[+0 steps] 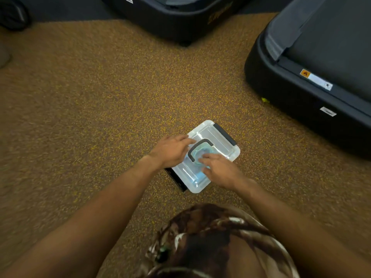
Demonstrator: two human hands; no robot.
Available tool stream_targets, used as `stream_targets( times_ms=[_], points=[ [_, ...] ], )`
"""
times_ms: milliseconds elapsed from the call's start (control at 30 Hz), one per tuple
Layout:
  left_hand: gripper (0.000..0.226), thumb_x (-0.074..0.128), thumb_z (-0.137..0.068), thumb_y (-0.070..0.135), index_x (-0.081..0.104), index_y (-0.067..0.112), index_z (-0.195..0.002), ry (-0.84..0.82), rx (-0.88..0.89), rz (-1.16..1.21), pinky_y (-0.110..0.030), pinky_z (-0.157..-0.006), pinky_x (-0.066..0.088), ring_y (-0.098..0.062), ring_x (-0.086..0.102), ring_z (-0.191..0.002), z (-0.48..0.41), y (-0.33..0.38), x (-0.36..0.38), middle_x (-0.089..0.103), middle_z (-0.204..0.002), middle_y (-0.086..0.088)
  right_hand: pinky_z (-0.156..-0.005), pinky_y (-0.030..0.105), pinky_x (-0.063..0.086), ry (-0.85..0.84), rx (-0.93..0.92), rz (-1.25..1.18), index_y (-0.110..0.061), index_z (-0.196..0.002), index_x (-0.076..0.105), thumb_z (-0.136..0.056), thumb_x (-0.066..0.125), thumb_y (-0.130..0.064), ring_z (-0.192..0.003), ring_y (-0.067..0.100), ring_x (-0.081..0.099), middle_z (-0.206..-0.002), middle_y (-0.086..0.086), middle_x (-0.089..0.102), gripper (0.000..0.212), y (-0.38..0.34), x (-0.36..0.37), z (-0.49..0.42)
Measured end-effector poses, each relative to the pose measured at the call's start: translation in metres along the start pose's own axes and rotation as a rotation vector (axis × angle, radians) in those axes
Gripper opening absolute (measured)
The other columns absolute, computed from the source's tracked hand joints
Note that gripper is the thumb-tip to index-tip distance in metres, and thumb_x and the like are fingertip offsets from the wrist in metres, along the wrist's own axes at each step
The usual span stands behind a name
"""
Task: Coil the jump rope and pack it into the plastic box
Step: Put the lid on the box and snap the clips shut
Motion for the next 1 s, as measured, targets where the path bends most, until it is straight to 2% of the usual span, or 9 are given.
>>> stream_targets(
  times_ms=[133, 267, 400, 533, 633, 733, 833, 1000],
  points=[
    [0.040, 0.042, -0.103, 0.023, 0.048, 0.026, -0.142, 0.076, -0.187, 0.220, -0.046, -0.109, 0.039, -0.025, 0.046, -0.134, 0.028, -0.040, 0.003, 0.048, -0.149, -0.004, -0.112, 0.041, 0.035, -0.095, -0.111, 0.146, -0.018, -0.150, 0.040, -0.104, 0.039, -0.033, -0.139, 0.031, 0.038, -0.160, 0.007, 0.033, 0.048, -0.044, 0.027, 0.002],
    [0.038, 0.042, -0.104, 0.033, 0.046, 0.028, -0.141, 0.108, -0.392, 0.563, -0.051, -0.102, 0.046, -0.022, 0.054, -0.123, 0.055, -0.067, 0.024, 0.053, -0.143, -0.006, -0.112, 0.045, 0.034, -0.101, -0.081, 0.244, -0.020, -0.153, 0.030, -0.104, 0.035, -0.038, -0.142, 0.031, 0.034, -0.163, 0.003, 0.025, 0.053, -0.048, 0.035, -0.002],
    [0.049, 0.036, -0.104, 0.045, 0.037, 0.025, -0.149, 0.123, -0.570, 0.915, -0.049, -0.107, 0.041, -0.023, 0.049, -0.126, 0.070, -0.070, 0.036, 0.042, -0.152, -0.006, -0.112, 0.045, 0.032, -0.119, -0.087, 0.275, -0.020, -0.154, 0.028, -0.104, 0.034, -0.038, -0.145, 0.027, 0.031, -0.164, 0.000, 0.022, 0.054, -0.046, 0.034, 0.002],
    [0.071, 0.025, -0.098, 0.065, 0.024, 0.022, -0.155, 0.034, -0.711, 1.252, -0.055, -0.114, 0.030, -0.034, 0.040, -0.139, 0.078, -0.065, 0.058, 0.032, -0.159, -0.014, -0.112, 0.043, 0.034, -0.119, -0.082, 0.227, -0.018, -0.155, 0.028, -0.105, 0.033, -0.037, -0.143, 0.026, 0.036, -0.163, -0.001, 0.027, 0.053, -0.047, 0.031, -0.001],
    [0.082, 0.023, -0.094, 0.072, 0.022, 0.017, -0.155, -0.031, -0.815, 1.401, -0.059, -0.113, 0.031, -0.039, 0.043, -0.137, 0.085, -0.065, 0.080, 0.040, -0.152, -0.024, -0.111, 0.043, 0.036, -0.122, -0.088, 0.240, -0.017, -0.155, 0.029, -0.106, 0.034, -0.033, -0.141, 0.027, 0.038, -0.162, -0.001, 0.027, 0.052, -0.048, 0.030, -0.002],
    [0.087, 0.025, -0.093, 0.073, 0.030, 0.010, -0.152, -0.072, -0.865, 1.497, -0.055, -0.109, 0.037, -0.039, 0.047, -0.133, 0.087, -0.064, 0.097, 0.049, -0.144, -0.026, -0.107, 0.040, 0.040, -0.114, -0.103, 0.270, -0.015, -0.154, 0.031, -0.104, 0.038, -0.024, -0.136, 0.028, 0.043, -0.162, 0.001, 0.029, 0.051, -0.050, 0.030, -0.002],
    [0.076, 0.029, -0.097, 0.066, 0.048, 0.006, -0.139, -0.076, -0.912, 1.539, -0.052, -0.103, 0.044, -0.034, 0.055, -0.123, 0.091, -0.064, 0.102, 0.058, -0.133, -0.022, -0.109, 0.039, 0.038, -0.109, -0.106, 0.267, -0.013, -0.155, 0.029, -0.102, 0.040, -0.016, -0.136, 0.029, 0.043, -0.163, 0.003, 0.027, 0.054, -0.051, 0.030, -0.001],
    [0.031, 0.047, -0.103, 0.029, 0.062, 0.004, -0.114, 0.003, -0.980, 1.630, -0.047, -0.094, 0.054, -0.029, 0.066, -0.107, 0.097, -0.062, 0.094, 0.067, -0.118, -0.018, -0.111, 0.037, 0.035, -0.106, -0.096, 0.254, -0.012, -0.156, 0.025, -0.101, 0.041, -0.013, -0.138, 0.029, 0.040, -0.164, 0.005, 0.021, 0.057, -0.052, 0.030, 0.000]
  ],
)
Point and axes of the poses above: each hand's wrist, its own z-axis away from the middle knuckle, its own x-axis out of the palm, y = z × x, the point moved 8 cm from there along -z, towards the middle knuckle
